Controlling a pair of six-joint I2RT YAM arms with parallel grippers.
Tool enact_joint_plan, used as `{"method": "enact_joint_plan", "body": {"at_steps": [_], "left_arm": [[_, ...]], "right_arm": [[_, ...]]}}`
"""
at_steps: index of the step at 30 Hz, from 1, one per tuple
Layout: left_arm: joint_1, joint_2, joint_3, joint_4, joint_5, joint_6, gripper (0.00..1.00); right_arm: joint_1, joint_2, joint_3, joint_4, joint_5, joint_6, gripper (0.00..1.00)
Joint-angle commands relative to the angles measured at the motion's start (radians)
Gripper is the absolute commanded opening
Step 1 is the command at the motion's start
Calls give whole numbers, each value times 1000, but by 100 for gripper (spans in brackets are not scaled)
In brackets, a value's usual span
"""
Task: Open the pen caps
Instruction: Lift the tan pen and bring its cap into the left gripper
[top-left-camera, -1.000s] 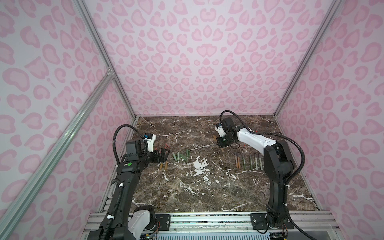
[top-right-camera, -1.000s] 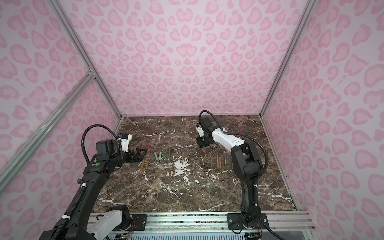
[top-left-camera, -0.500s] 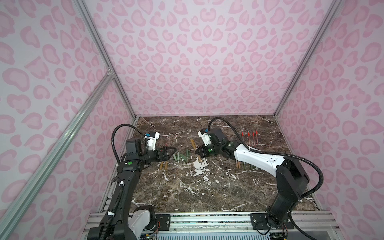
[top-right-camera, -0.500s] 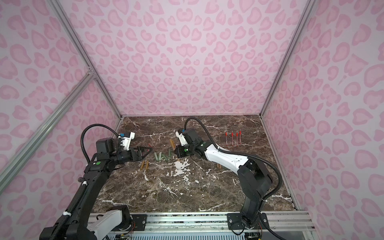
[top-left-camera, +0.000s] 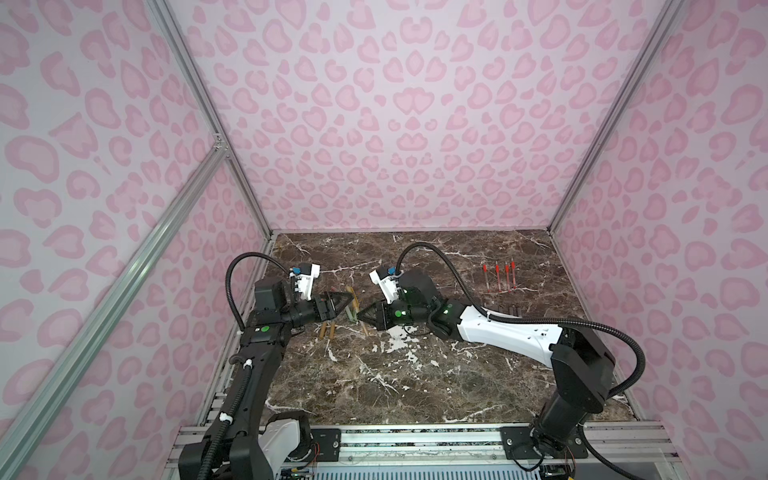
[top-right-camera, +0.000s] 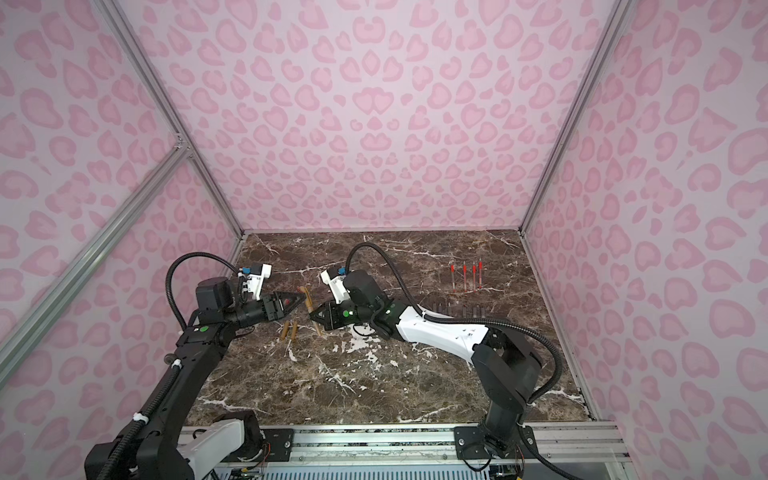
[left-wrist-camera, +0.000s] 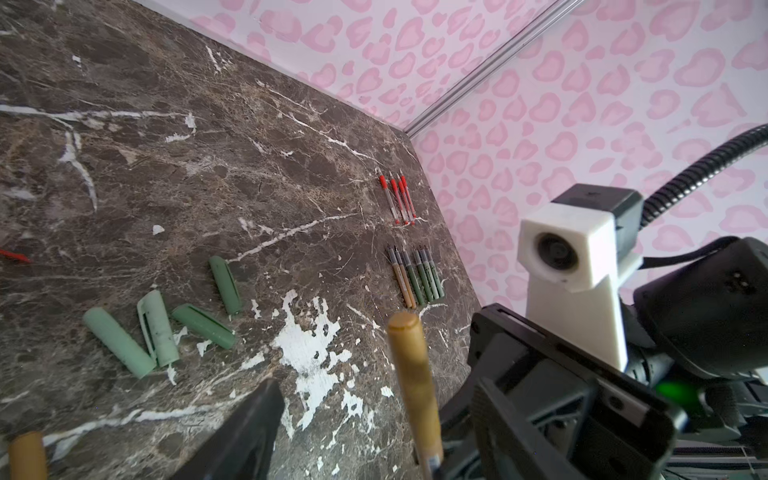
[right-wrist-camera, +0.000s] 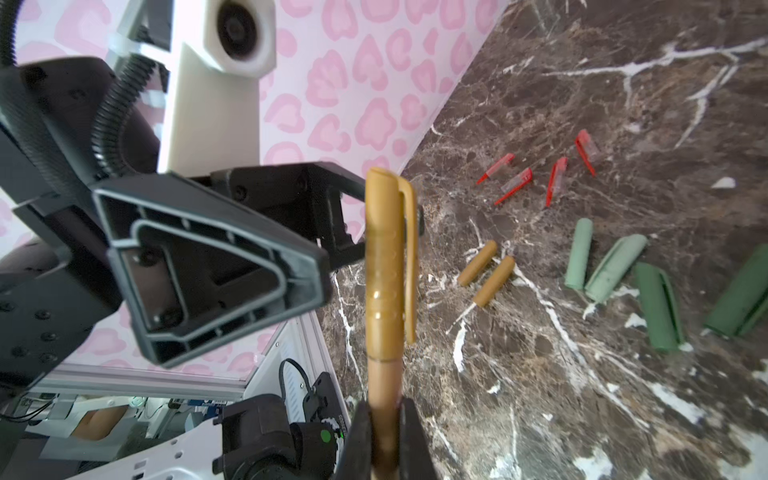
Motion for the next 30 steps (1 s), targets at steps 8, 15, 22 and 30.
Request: {"method": "enact_joint_plan", "body": {"at_steps": [8,15,22,30], "left_arm": [[-2,1,-10,74,-18,-46,38],[-3,0,-1,53,-44,-44,6],[-3,-1,11,36,-55,-45,4],[-2,-1,9,35,-62,-37,4]], "right_arm": [[28,59,76,-23,-12,-29,0],[38,80,104,-43,-15,-41,0],[39,98,124,-64,0,-48,17],[43,151,164,-79,-18,-52,20]]}}
